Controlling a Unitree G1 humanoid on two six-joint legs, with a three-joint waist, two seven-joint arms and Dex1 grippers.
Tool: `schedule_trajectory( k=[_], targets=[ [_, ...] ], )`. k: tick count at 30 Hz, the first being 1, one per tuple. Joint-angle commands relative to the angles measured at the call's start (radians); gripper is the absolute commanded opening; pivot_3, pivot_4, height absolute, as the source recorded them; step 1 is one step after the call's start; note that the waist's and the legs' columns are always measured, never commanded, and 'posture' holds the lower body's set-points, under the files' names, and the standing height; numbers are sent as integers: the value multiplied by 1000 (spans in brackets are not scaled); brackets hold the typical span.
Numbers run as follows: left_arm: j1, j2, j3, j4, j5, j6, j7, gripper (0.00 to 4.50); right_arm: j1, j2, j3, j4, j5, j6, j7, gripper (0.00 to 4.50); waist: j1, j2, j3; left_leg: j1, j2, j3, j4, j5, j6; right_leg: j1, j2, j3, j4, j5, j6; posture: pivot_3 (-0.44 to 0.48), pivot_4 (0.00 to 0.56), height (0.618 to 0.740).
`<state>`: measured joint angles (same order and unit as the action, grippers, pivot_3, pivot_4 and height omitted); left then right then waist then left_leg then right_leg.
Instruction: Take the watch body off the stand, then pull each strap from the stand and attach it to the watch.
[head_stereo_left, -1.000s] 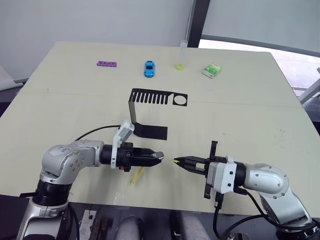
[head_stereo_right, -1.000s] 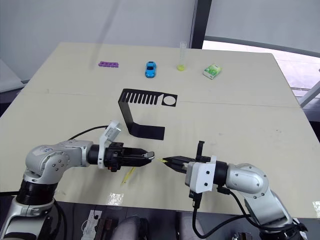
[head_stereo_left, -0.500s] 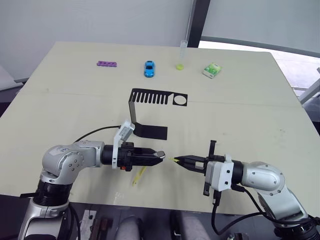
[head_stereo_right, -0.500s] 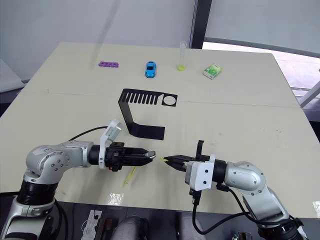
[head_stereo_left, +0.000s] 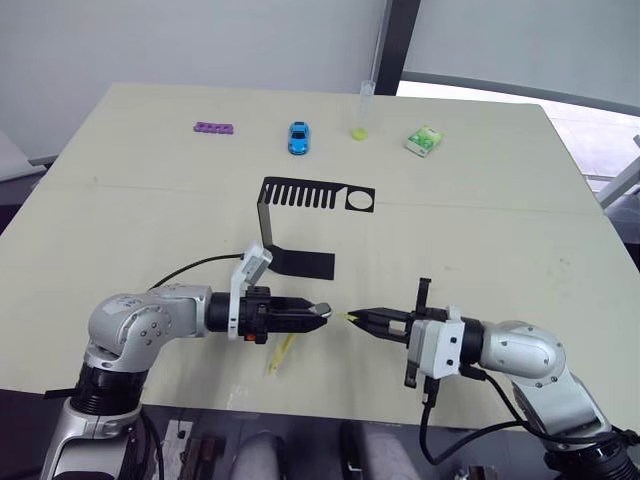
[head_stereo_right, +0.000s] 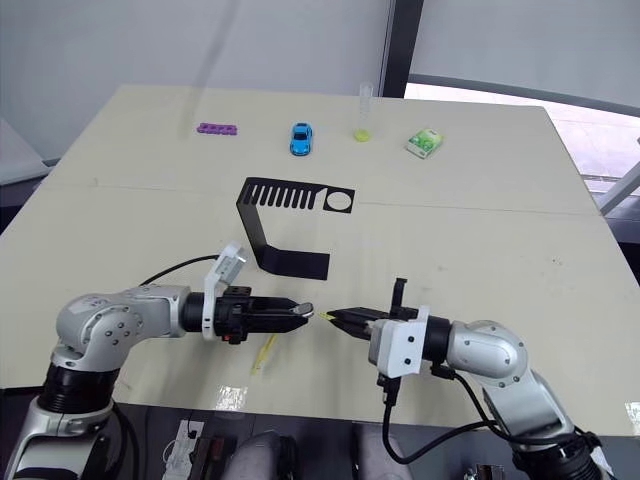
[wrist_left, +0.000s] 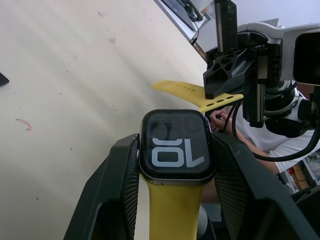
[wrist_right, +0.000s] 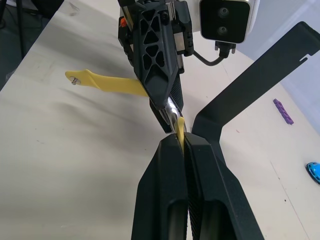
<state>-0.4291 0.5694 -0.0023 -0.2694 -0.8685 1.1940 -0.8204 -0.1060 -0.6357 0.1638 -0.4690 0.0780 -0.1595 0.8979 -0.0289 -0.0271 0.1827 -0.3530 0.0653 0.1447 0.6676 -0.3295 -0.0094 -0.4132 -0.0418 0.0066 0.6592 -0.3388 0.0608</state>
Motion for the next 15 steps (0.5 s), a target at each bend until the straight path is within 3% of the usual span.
schedule_trajectory(
  k=[1, 15],
  targets=[
    [-6, -2, 4, -38, -28, 4, 4, 1632, -8, 7, 5, -17, 4, -24, -13, 0, 0, 0, 0, 0, 0, 0, 0, 0, 0, 0, 0, 0, 0, 0, 0, 0, 150, 740],
    [-11, -13, -8, -28, -20, 10, 28, 1632, -21, 8, 10, -5, 5, -29, -11, 0, 0, 0, 0, 0, 0, 0, 0, 0, 0, 0, 0, 0, 0, 0, 0, 0, 150, 740]
  ],
)
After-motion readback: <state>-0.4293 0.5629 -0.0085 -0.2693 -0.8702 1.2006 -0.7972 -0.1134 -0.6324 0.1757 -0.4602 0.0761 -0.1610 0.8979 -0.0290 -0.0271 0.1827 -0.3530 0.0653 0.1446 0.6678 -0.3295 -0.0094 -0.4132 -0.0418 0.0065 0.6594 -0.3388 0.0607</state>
